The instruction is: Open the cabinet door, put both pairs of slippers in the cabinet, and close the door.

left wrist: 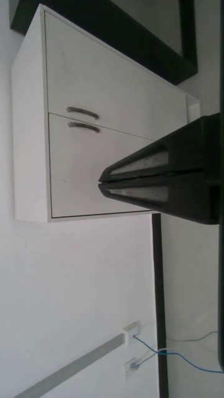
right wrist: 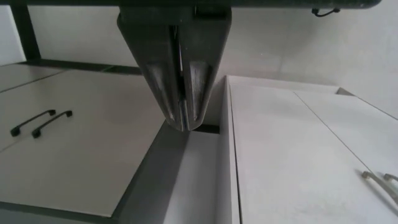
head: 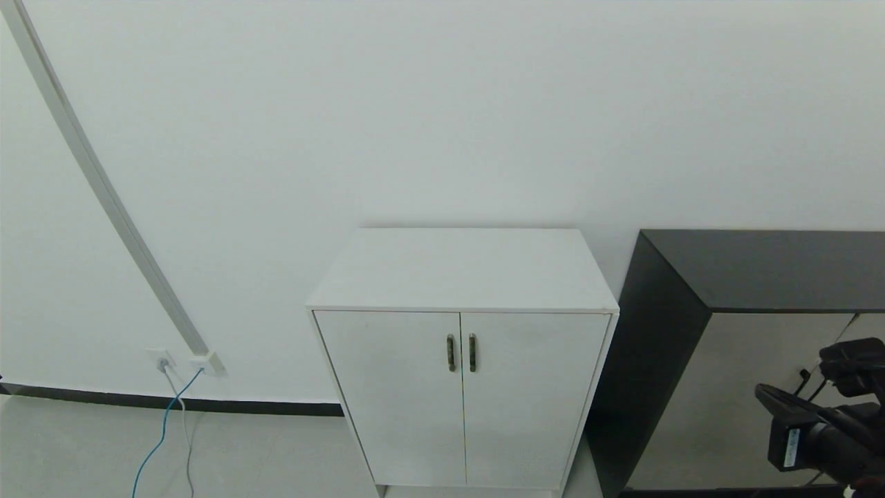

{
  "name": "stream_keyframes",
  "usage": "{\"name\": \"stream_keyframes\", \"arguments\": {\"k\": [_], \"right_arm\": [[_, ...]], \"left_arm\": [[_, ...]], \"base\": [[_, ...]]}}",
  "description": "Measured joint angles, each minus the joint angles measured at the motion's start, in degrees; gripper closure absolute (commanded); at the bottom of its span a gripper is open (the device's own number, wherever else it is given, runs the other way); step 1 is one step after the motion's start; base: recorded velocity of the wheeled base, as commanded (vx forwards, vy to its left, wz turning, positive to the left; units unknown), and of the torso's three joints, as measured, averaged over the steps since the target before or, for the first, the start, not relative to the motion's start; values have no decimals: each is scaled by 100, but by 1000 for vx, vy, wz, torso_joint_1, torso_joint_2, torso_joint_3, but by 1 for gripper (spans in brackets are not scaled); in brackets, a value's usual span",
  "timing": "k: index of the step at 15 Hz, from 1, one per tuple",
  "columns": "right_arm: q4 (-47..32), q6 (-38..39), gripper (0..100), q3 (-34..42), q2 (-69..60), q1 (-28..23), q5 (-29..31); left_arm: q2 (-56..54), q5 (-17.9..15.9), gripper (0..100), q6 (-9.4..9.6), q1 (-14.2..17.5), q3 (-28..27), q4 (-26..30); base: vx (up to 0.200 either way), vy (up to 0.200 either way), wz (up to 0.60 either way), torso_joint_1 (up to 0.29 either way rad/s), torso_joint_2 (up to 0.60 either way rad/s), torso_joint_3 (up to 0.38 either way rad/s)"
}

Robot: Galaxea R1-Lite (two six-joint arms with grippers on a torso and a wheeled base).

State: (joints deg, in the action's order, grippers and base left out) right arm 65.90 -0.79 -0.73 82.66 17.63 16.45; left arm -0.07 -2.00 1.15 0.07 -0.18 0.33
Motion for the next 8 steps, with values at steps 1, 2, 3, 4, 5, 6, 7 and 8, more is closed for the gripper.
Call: {"name": "stream_keyframes", "arguments": {"k": [1,2,3,4,5,6,7,8], "right_arm": [[-121,0,100,33,-207,0,-5],[-312,-2,100,52,-435,0,-6],[-555,-5,100,63,-692,0,-11],[-752,0,100,68,-922,0,-24],[-944,0,100,73,-1178,1,-63],[-1157,0,100,73,-1470,1,-134],[-1341,0,100,73,-1704,1,-178],[-1626,1,100,68,-1988,1,-227]], "left_arm": [[0,0,100,0,0,0,0],[0,0,100,-2,0,0,0],[0,0,100,0,0,0,0],[0,0,100,0,0,0,2],[0,-2,100,0,0,0,0],[0,0,100,0,0,0,2],[0,0,100,-2,-2,0,0],[0,0,100,-2,-2,0,2]], "base": [[0,0,0,0,0,0],[0,0,0,0,0,0],[0,0,0,0,0,0],[0,0,0,0,0,0],[0,0,0,0,0,0],[0,0,0,0,0,0],[0,0,0,0,0,0],[0,0,0,0,0,0]]}}
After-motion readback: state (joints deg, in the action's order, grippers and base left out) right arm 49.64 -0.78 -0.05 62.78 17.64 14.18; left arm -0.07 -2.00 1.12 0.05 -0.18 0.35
